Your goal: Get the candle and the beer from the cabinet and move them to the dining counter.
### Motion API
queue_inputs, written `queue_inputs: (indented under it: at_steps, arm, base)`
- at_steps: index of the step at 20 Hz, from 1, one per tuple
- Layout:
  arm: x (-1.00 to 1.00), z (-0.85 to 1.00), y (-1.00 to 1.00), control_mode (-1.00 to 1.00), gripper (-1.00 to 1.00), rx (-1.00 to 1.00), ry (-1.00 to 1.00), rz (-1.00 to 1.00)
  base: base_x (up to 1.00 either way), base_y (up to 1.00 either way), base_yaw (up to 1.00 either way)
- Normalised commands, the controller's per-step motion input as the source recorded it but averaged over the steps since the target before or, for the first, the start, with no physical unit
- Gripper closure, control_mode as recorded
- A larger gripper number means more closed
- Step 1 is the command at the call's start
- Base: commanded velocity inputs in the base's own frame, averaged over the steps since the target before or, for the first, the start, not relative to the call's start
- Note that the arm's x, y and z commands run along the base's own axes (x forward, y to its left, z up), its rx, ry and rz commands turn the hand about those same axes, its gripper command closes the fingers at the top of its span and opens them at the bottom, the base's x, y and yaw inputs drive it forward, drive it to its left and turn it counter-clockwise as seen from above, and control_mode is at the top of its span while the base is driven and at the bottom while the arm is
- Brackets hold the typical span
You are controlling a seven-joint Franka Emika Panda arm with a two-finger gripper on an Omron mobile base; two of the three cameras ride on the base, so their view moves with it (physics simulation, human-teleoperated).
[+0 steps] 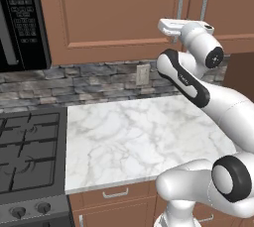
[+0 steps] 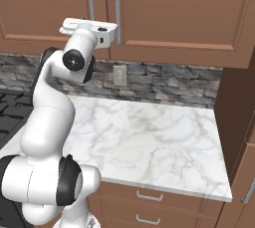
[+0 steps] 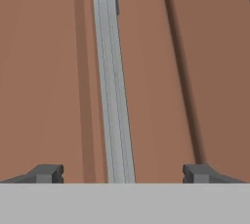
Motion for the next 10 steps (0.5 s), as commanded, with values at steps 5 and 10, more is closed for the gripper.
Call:
queue_inputs:
  at_steps: [5, 10]
  arm:
    - [0.00, 0.00, 0.00, -1.00, -1.00, 0.00, 0.00, 0.00]
    - [0.00, 0.00, 0.00, -1.00, -1.00, 0.00, 0.00, 0.00]
  base:
    - [0.00, 0.00, 0.00]
    - [0.00, 0.00, 0.00]
